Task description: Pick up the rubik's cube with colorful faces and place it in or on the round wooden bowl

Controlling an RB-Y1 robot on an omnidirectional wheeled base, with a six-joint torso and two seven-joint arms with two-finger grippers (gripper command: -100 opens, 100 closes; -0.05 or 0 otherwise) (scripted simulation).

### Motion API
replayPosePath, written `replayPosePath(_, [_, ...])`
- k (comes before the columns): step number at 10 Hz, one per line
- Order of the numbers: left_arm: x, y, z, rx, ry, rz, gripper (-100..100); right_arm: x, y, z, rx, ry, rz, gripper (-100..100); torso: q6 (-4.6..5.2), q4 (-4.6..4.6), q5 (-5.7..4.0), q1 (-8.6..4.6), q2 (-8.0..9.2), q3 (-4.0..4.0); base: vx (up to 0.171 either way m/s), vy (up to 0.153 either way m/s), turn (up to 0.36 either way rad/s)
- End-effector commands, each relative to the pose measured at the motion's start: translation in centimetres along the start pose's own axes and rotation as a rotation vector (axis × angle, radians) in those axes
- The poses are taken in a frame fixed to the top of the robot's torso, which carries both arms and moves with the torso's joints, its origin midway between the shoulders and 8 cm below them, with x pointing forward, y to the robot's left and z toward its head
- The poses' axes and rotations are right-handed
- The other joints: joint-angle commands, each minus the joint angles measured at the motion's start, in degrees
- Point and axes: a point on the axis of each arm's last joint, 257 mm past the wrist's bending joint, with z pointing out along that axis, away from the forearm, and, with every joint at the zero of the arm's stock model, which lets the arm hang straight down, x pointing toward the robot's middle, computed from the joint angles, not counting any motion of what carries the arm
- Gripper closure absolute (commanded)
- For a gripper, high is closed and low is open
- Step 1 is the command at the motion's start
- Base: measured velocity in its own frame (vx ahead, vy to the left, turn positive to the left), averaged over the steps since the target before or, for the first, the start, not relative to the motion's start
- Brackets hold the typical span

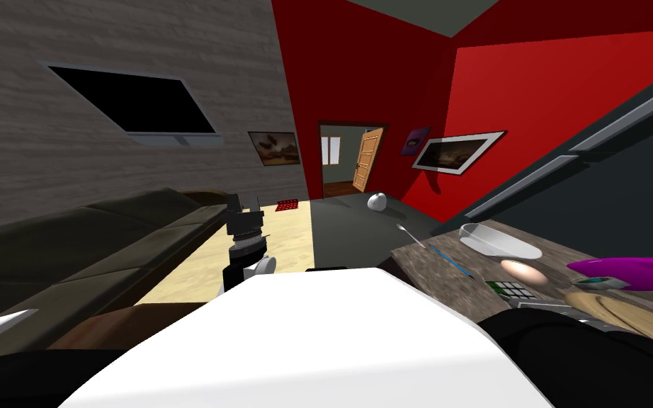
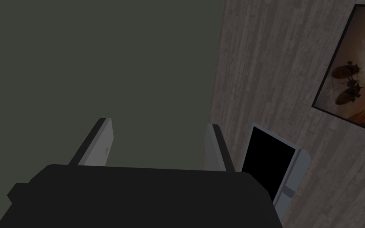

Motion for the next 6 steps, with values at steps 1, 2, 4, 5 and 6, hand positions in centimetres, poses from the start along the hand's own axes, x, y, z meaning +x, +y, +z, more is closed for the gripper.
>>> replayPosePath(1, [0.0, 0.0, 0.0, 0.0, 0.0, 0.0, 0, -1.5, -0.5, 0.7, 0.027, -0.025, 0.009, 100, 0.0, 0.0, 0.0, 0.0, 0.0, 0.0, 0.024, 0.006, -0.036])
replayPosePath(2, [0.0, 0.0, 0.0, 0.0, 0.0, 0.0, 0, -3.0, -1.4, 1.5, 0.065, -0.052, 0.026, 100, -0.07, 0.0, -0.03, -0.02, 0.01, 0.0, 0.022, -0.001, -0.048])
replayPosePath(4, [0.0, 0.0, 0.0, 0.0, 0.0, 0.0, 0, -4.8, -2.4, 2.2, 0.113, -0.086, 0.047, 100, -0.06, 0.0, -0.06, -0.07, 0.01, 0.01, 0.019, -0.002, -0.043])
replayPosePath(5, [0.0, 0.0, 0.0, 0.0, 0.0, 0.0, 0, -4.8, -2.8, 2.1, 0.128, -0.087, 0.048, 100, -0.01, 0.01, -0.05, -0.07, 0.04, 0.03, 0.012, 0.001, -0.027])
replayPosePath(6, [0.0, 0.0, 0.0, 0.0, 0.0, 0.0, 0, -6.0, -3.4, 2.7, 0.159, -0.11, 0.067, 100, 0.0, 0.02, -0.04, -0.07, 0.08, 0.05, 0.008, -0.007, -0.062])
